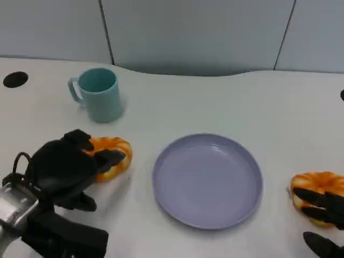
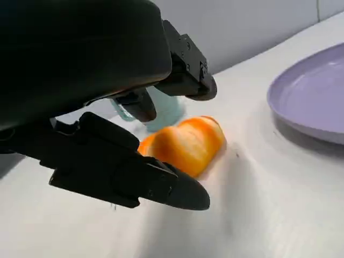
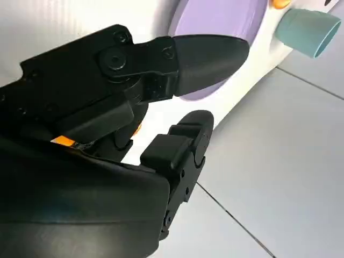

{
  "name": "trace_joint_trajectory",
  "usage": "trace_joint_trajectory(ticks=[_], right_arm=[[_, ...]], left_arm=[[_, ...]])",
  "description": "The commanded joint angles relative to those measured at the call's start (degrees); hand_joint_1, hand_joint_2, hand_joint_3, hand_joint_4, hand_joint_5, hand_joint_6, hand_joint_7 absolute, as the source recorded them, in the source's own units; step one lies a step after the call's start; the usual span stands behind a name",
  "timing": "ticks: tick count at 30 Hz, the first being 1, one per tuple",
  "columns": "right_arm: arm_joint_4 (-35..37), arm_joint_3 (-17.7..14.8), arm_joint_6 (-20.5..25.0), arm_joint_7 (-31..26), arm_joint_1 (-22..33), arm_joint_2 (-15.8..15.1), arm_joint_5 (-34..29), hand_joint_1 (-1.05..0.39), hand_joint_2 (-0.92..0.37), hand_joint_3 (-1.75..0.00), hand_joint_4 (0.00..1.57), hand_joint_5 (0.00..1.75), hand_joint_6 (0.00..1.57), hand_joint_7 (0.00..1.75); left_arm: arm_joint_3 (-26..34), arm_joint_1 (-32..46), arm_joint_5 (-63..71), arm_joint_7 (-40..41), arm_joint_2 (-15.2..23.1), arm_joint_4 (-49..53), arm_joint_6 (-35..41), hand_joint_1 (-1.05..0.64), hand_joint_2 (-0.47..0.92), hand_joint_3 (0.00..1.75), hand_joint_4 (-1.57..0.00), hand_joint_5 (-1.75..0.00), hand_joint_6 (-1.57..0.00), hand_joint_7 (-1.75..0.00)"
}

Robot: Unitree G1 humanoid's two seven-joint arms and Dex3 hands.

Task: Grasp the bread from the table and place it into the plate.

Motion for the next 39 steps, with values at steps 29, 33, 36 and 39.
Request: trace_joint_trajectory(ticks=[29, 33, 36, 39], right_arm=[[-0.54, -0.12, -1.93, -1.01, 0.31, 0.56, 0.05, -0.36, -0.92, -0.38, 0.9, 0.01, 0.77, 0.0], [-0.84, -0.17, -1.78, -0.89, 0.47, 0.71, 0.45, -0.36, -0.92, -0.37, 0.91, 0.01, 0.78, 0.0], [-0.95, -0.23, -1.68, -1.05, 0.51, 0.87, 0.52, -0.36, -0.92, -0.37, 0.92, 0.02, 0.78, 0.01], [-1.33, -0.28, -1.31, -1.08, 0.75, 1.13, 0.78, -0.37, -0.92, -0.37, 0.94, 0.03, 0.79, 0.01]], left_arm=[[-16.94, -33.44, -0.66, -4.67, -16.25, 55.58, 2.72, -0.78, 0.86, 0.01, 0.0, -1.39, 0.0, -0.53], [-19.02, -34.06, -0.39, -1.04, -18.16, 58.75, 2.99, -0.84, 0.92, 0.19, 0.0, -1.59, 0.0, -0.83], [-20.18, -33.97, -0.4, 1.9, -19.47, 60.01, 3.89, -0.77, 0.92, 0.2, 0.0, -1.66, 0.0, -1.02], [-19.9, -33.46, -1.59, 4.21, -20.25, 60.92, 4.11, -0.72, 0.92, 0.17, 0.0, -1.73, 0.0, -1.25]])
